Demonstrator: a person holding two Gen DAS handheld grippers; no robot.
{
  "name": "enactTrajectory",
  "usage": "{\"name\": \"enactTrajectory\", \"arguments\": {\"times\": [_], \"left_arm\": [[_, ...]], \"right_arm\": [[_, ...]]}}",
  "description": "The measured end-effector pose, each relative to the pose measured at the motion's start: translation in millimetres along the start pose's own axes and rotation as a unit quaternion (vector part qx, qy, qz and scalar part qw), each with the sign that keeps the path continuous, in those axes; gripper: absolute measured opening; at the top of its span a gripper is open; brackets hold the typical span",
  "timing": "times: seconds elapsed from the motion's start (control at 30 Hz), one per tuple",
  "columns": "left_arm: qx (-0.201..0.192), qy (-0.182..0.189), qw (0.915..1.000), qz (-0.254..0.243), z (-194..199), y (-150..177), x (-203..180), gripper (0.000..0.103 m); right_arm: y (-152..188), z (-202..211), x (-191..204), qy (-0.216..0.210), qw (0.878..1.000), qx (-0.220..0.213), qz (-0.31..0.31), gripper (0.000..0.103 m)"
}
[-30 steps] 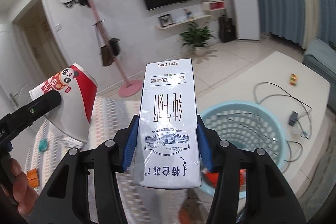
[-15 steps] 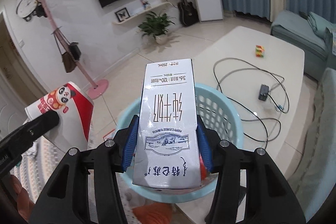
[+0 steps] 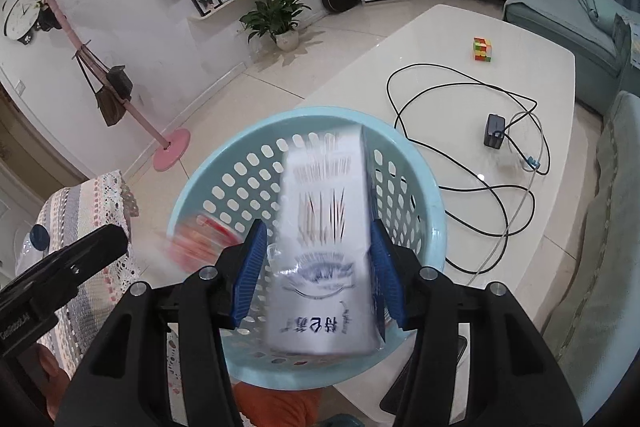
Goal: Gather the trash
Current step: 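Carry cup and carton over the blue basket and open both tools, then move both tools back over the striped table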
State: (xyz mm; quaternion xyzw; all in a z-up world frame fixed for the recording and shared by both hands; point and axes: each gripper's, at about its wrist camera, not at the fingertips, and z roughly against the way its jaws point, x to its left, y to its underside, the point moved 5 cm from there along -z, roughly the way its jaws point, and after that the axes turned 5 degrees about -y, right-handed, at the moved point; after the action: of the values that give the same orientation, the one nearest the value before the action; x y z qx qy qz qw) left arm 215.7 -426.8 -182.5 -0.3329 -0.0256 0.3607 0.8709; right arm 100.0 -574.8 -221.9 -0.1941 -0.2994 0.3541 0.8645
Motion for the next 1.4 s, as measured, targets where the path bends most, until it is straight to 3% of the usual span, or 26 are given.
{"name": "enactTrajectory", "arguments": {"times": [0.43,0.8,1.07,1.17,1.4], "left_arm": [[-0.047,0.008,0.9987,0.016,54.7,5.4,6.1,0.047],[-0.113,-0.025,0.9911,0.065,145.5,35.4,55.8,0.047],[-0.160,-0.087,0.9748,0.129,223.7,62.5,123.7,0.048],[-0.178,-0.113,0.9650,0.156,251.4,75.7,154.8,0.054],[-0.197,-0.175,0.9388,0.222,304.5,117.5,235.7,0.054]], "right_arm": [[0.1,28.2,29.2,-0.022,0.999,-0.023,0.031,0.052],[9.0,67.5,107.3,-0.074,0.990,-0.059,0.107,0.052],[29.3,87.3,186.8,-0.128,0.974,-0.068,0.172,0.052],[39.5,89.7,219.4,-0.143,0.967,-0.064,0.202,0.054],[70.2,90.4,297.3,-0.183,0.945,-0.051,0.266,0.065]]}}
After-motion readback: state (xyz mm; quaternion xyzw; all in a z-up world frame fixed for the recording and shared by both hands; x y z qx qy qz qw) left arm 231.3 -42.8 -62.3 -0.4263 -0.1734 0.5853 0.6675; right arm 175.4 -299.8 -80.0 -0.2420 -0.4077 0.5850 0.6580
